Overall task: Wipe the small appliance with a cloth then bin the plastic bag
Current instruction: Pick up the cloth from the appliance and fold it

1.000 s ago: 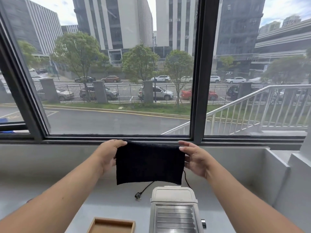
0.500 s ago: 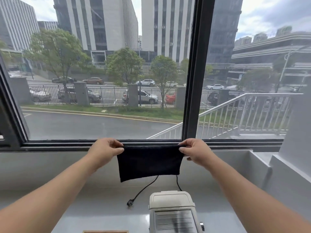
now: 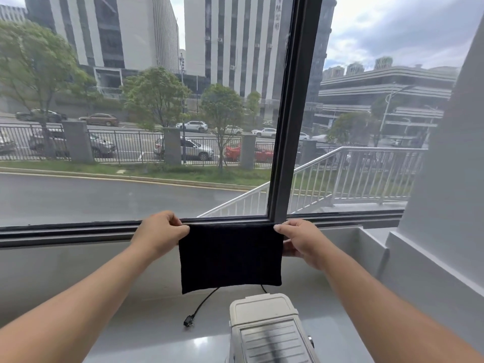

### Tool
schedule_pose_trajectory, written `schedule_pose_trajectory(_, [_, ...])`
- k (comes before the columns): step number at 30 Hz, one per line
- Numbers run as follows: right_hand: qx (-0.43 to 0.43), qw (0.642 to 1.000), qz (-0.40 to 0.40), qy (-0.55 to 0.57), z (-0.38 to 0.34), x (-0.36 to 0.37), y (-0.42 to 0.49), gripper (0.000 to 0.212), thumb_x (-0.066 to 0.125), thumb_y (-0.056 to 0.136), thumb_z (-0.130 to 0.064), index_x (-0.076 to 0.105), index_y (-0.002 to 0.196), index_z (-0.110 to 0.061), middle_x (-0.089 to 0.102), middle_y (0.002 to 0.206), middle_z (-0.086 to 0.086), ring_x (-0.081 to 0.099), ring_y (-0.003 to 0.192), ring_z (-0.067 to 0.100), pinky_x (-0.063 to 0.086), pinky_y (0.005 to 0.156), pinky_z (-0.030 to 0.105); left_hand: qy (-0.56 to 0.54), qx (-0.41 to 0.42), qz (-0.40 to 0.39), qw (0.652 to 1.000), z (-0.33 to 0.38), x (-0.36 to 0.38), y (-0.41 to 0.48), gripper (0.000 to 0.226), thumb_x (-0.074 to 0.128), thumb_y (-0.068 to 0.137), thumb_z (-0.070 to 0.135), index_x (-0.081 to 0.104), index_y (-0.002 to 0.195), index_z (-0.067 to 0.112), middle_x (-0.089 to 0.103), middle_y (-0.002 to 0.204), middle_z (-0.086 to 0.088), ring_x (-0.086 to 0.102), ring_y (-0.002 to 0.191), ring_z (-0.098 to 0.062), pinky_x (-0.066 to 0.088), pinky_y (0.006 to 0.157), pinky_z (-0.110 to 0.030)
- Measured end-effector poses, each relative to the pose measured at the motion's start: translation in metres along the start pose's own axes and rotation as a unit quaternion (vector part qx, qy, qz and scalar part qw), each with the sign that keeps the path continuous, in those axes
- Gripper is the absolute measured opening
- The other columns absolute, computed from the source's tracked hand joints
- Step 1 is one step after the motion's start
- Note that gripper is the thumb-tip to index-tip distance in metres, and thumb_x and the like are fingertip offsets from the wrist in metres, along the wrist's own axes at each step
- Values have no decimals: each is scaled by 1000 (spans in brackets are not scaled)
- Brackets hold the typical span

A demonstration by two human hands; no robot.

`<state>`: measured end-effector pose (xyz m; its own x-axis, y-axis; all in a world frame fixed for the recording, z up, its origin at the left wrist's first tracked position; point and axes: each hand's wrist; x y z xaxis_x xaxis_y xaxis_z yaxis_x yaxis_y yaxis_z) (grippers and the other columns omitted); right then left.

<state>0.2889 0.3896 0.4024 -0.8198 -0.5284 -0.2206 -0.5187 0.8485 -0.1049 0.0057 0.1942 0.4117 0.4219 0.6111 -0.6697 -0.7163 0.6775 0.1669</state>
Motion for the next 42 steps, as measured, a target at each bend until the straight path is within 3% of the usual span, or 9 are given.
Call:
schedule_pose_trajectory(4, [52,997,-1,49,-5,20,-13,6,63,102,-16,65,102,-10,77,85,10,75,67,25,61,60,32,-79,-27,-16,996,-1,-3,0,19,71,69,31,69,77,14,73,58,-3,75,61,-28,67,71,-48])
schedule_pose_trajectory(8, [69,995,5,66,-14,46,-21,3,61,102,-14,62,100,-11,72,80,8,73,69,26,62,61,33,-150,-57,-53,986,0,-6,-2,15,71,72,21,66,81,9,71,54,-6,70,52,-25,67,61,-45])
schedule_pose_trajectory(11, [68,995,3,73,-22,65,-28,5,62,102,-12,61,97,-10,69,72,7,73,60,23,61,54,31,-191,-70,-84,976,2,-7,-6,11,69,75,15,63,82,10,72,58,-9,72,54,-26,67,63,-47])
schedule_pose_trajectory(17, [35,998,-18,55,-33,99,-40,8,61,102,-12,61,95,-9,73,71,7,73,56,20,58,52,29,-254,-66,-143,954,9,-1,-18,12,68,86,13,63,95,6,75,68,-12,70,52,-23,62,58,-35])
schedule_pose_trajectory(25, [-2,998,-29,51,-35,127,-58,10,67,102,-18,63,97,-10,76,79,9,77,66,21,59,57,28,-331,-47,-192,923,17,12,-42,17,73,95,20,58,94,11,80,80,-13,78,67,-26,61,59,-32])
schedule_pose_trajectory(31, [-43,999,-10,21,-35,135,-66,12,66,101,-24,67,98,-12,77,99,16,73,91,33,60,89,51,-362,-31,-209,908,26,18,-52,19,77,95,23,66,101,9,82,92,-12,80,78,-28,65,83,-45])
schedule_pose_trajectory(36, [-37,998,-21,54,-33,134,-69,3,62,98,-17,63,95,-19,68,91,6,65,86,25,52,76,41,-373,-18,-205,905,30,24,-58,12,69,100,24,71,102,12,80,81,2,77,72,-12,60,69,-30])
schedule_pose_trajectory(39, [-43,997,-50,45,-30,129,-71,28,62,86,-3,61,109,-17,73,95,11,71,87,25,57,73,37,-370,-9,-201,907,34,28,-60,10,62,103,21,70,104,16,80,90,0,77,78,-11,57,82,-36])
schedule_pose_trajectory(42, [-60,998,-29,10,-26,121,-68,44,53,82,6,60,116,-20,75,104,21,74,91,31,62,77,40,-359,4,-207,910,41,32,-65,17,56,104,14,72,108,19,82,100,-1,78,91,-15,52,80,-34])
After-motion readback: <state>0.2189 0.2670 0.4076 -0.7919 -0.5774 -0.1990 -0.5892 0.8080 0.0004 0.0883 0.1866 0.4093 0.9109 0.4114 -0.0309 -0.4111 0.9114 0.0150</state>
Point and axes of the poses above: each hand's wrist, its own y-axis towards the middle knuckle, its own x-axis out of the palm, z = x × y
